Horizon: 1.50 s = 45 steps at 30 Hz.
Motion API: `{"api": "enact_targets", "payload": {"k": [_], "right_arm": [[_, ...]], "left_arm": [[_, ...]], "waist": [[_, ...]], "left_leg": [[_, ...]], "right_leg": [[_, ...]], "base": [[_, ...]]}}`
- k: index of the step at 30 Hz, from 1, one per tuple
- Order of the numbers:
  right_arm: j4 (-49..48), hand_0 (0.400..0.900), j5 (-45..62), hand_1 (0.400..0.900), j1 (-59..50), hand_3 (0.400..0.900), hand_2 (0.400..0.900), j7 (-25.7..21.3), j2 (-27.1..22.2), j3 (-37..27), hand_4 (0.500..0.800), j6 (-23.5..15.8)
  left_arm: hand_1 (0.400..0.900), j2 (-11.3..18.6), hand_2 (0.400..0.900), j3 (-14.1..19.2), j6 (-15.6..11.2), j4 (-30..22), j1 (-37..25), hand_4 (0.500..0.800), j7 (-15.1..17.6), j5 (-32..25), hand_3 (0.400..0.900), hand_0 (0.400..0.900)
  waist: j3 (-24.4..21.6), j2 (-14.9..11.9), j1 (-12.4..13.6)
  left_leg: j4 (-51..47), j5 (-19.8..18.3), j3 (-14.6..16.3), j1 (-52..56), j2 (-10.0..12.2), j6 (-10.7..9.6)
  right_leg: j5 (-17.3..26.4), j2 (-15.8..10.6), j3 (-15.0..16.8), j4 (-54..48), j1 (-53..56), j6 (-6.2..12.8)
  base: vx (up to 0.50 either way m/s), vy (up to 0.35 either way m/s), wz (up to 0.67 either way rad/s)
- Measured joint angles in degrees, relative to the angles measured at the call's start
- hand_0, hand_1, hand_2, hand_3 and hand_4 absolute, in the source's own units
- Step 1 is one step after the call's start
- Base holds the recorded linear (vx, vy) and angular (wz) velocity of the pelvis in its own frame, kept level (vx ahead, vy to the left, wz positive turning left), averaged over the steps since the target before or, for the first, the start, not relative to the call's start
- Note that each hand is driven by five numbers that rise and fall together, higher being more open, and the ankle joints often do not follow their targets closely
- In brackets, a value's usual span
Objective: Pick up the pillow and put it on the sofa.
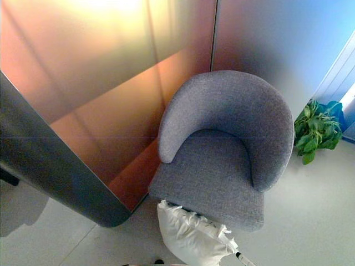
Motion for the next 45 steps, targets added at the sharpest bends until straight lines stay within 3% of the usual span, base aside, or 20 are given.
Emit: {"api": "enact_targets", "payload": {"k": [15,24,36,45], "right_arm": [[-0.01,0.9,-0.11,0.9,-0.02,0.9,0.9,-0.33,-0.01,-0.03,0.8,-0.02],[-0.11,0.9,-1.82,0.9,-1.07,0.9,0.9,-2.64,-0.75,-0.02,0.8,0.03],[-2.52,0.9,-1.09,0.9,-11.37,0.9,0.9,-3.88,-4.73,1.1,0.8,-2.11],[-4.12,0.9,2.57,0.9,-18.56,0.9,0.9,-1.5,-10.33,1.1,0.8,-3.56]], "left_arm": [[0.9,-0.01,0.9,0.0,0.18,0.15,-0.19,0.8,0.01,-0.01,0.9,0.9],[0.9,-0.01,0.9,-0.06,1.24,-0.63,-1.6,0.8,0.05,1.04,0.9,0.9],[0.9,0.45,0.9,-1.24,0.99,-4.34,-6.87,0.8,-0.29,0.77,0.9,0.9],[0.9,3.27,0.9,-3.72,0.66,-6.51,-8.52,0.8,-2.48,-0.38,0.9,0.9]], "waist": [[0.88,0.19,-0.01],[2.49,1.98,-0.2],[13.09,6.04,0.09],[19.53,8.77,1.18]], "left_leg": [[0.0,-0.12,0.03,-0.13,0.01,-0.13],[0.37,0.32,0.11,-2.57,-0.05,0.21],[0.61,2.46,-0.45,-9.82,-1.04,1.14],[0.63,3.85,-1.54,-14.97,-1.36,1.33]], "right_leg": [[-0.01,-0.01,0.04,0.0,-0.13,0.01],[0.22,-0.08,0.41,0.06,-2.72,0.12],[2.3,-0.79,-0.32,0.23,-9.37,0.39],[3.14,-0.91,-0.96,0.35,-14.06,0.44]], "base": [[0.0,-0.001,0.0],[-0.05,-0.005,0.02],[-0.11,-0.008,0.04],[-0.08,-0.013,0.07]]}}
